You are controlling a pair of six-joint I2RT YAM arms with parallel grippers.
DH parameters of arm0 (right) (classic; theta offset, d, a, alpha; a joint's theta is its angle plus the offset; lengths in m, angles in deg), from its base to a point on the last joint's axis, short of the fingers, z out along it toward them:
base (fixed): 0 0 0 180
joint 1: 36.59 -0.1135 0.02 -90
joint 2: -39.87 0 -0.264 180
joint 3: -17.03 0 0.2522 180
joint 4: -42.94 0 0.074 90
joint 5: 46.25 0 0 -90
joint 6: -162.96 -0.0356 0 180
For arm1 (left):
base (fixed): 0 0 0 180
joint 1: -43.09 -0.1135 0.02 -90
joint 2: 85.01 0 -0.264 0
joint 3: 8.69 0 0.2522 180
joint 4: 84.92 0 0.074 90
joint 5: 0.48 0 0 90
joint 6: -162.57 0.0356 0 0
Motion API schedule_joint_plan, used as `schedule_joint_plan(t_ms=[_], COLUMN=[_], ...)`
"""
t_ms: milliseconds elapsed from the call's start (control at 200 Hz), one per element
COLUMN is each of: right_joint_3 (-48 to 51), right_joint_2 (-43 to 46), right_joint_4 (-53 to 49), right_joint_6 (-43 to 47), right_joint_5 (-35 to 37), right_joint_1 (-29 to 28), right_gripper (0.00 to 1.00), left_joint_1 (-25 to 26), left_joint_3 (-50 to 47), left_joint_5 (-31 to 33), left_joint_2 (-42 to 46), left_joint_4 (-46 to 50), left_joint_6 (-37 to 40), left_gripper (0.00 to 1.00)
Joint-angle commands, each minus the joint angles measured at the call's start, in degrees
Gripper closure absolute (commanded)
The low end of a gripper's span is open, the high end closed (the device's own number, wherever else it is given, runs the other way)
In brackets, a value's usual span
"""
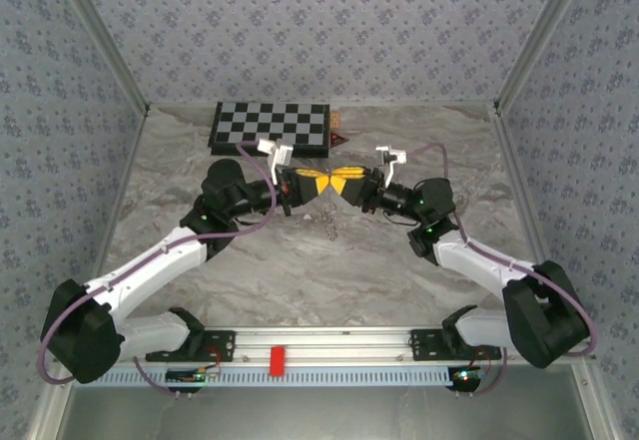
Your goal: Put the keys on the keyring
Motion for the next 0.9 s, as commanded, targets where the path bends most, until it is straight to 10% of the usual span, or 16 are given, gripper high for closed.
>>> schedule_joint_plan(t_ms=[0,390,895], right_joint_3=[-0.29,-5.10,-7.99], right_joint_2=[6.82,15.61,15.48], right_joint_4=[-14.02,-40.22,-42.14], right_joint_6=[12.11,32.13,34.62], right_joint_5=[3.83,11.78,12.08], right_joint_1=[0.15,-4.06,-6.48], right_gripper=[0.73,0.66,0.77], left_joint_1=[0.20,0.21,0.21], left_joint_3=[3.48,5.78,6.59], left_joint_5=[-0.68,-2.72,-3.73], left_joint_2=[2.76,1.66,1.81], left_joint_4=[4.84,9.24,13.59], left_joint_6=[3.38,4.97,7.52], left_gripper=[1.00,1.00,1.00])
